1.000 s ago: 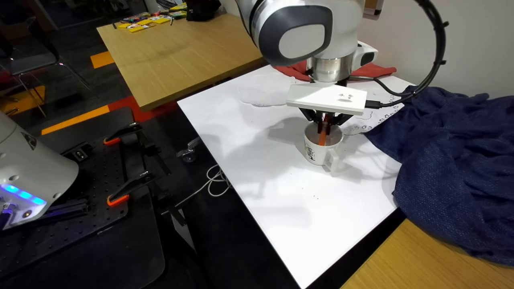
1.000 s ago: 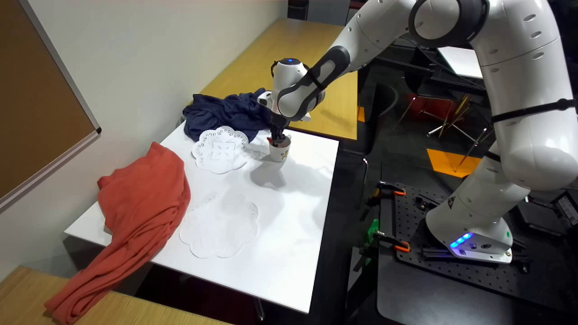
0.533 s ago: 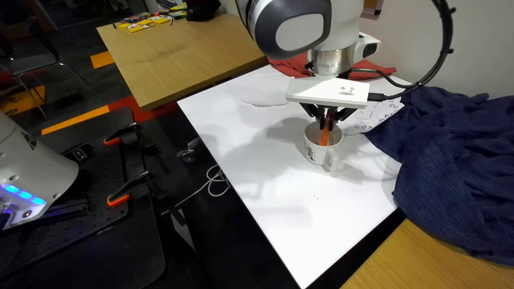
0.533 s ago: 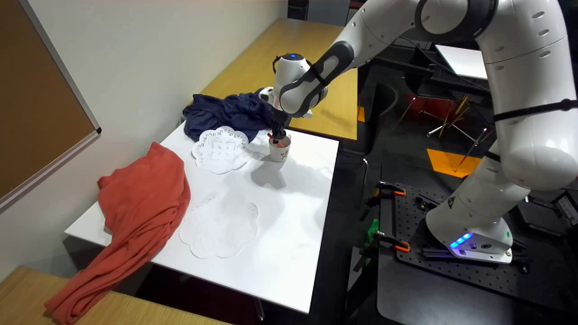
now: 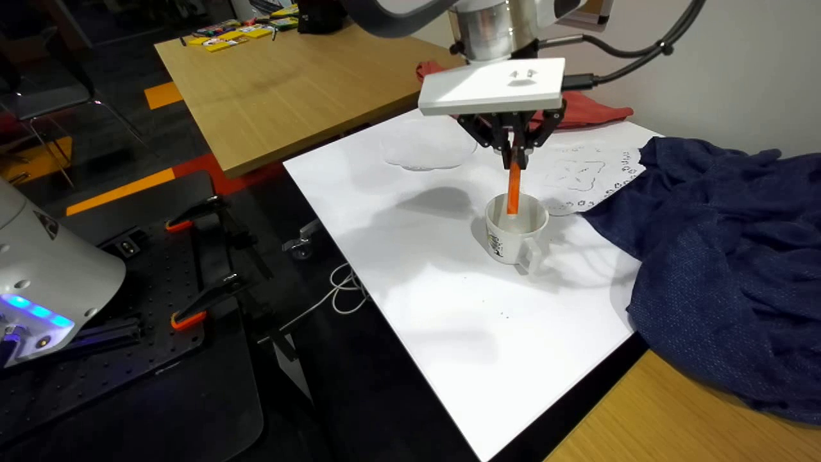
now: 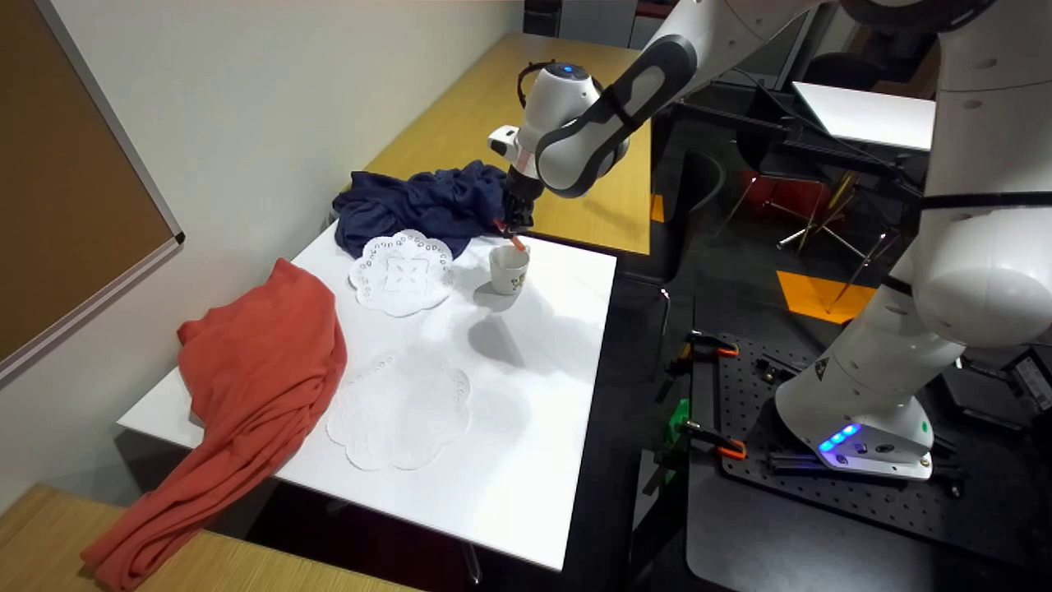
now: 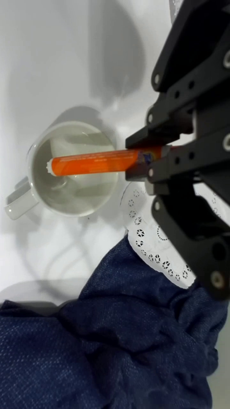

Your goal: Remove the marker from the cup and put it on the table

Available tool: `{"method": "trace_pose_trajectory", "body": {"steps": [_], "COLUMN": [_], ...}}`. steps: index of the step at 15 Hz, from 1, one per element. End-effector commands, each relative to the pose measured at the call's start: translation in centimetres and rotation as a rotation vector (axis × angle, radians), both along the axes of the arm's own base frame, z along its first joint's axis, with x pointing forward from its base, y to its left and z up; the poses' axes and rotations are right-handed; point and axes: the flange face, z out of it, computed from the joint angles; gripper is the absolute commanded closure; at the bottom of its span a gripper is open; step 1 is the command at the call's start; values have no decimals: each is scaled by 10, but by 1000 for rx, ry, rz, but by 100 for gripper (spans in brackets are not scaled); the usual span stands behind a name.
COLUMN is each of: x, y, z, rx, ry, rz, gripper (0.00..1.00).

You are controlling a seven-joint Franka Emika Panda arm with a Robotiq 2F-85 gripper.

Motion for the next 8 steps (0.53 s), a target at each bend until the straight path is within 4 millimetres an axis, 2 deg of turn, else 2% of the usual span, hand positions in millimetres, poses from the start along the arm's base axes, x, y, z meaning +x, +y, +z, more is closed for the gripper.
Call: {"method": "trace_pose_trajectory", "body": {"steps": [1, 4, 8], "x": [-32, -41, -44], "y": [26, 48, 84], "z": [35, 45, 45], "rx": [-5, 7, 16], "ry": [-45, -23, 8], "rz": [-57, -101, -120], "gripper": [95, 95, 95]}}
